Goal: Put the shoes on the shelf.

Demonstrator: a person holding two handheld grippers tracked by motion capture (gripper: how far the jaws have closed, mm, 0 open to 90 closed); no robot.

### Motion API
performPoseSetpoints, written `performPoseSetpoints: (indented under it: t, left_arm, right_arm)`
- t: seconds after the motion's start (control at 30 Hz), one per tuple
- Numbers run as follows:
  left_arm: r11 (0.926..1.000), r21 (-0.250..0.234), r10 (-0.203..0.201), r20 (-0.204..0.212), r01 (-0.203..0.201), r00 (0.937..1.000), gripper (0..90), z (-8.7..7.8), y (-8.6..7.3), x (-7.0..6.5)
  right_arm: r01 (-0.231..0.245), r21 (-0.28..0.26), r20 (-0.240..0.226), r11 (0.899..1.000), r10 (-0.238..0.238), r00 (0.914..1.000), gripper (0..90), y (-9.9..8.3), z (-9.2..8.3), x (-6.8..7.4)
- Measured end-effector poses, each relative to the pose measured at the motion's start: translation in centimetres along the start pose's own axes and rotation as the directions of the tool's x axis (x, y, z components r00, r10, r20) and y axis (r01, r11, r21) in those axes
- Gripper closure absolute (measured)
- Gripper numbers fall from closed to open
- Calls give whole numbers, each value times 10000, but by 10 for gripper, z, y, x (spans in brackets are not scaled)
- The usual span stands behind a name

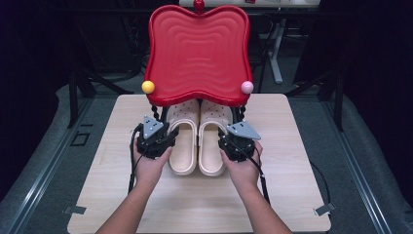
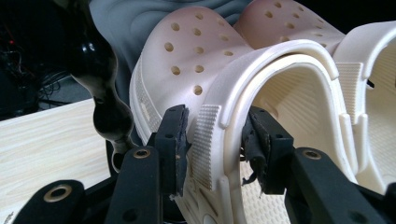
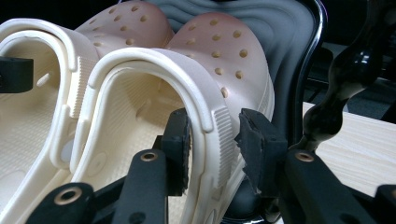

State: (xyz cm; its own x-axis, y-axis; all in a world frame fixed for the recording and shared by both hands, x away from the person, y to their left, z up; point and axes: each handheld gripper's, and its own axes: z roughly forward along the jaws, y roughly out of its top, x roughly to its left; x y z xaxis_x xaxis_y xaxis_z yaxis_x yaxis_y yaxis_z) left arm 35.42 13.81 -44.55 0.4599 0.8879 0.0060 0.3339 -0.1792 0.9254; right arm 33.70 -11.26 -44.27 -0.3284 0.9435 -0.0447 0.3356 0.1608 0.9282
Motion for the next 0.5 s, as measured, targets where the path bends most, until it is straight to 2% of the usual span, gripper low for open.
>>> performPoseSetpoints:
  t: [0.5]
  left_arm:
    - [10000, 17, -84, 107, 84, 9999, 509, -1, -3, 0]
  right_arm:
    - [62, 81, -258, 9999, -60, 9996, 590, -8, -2, -3]
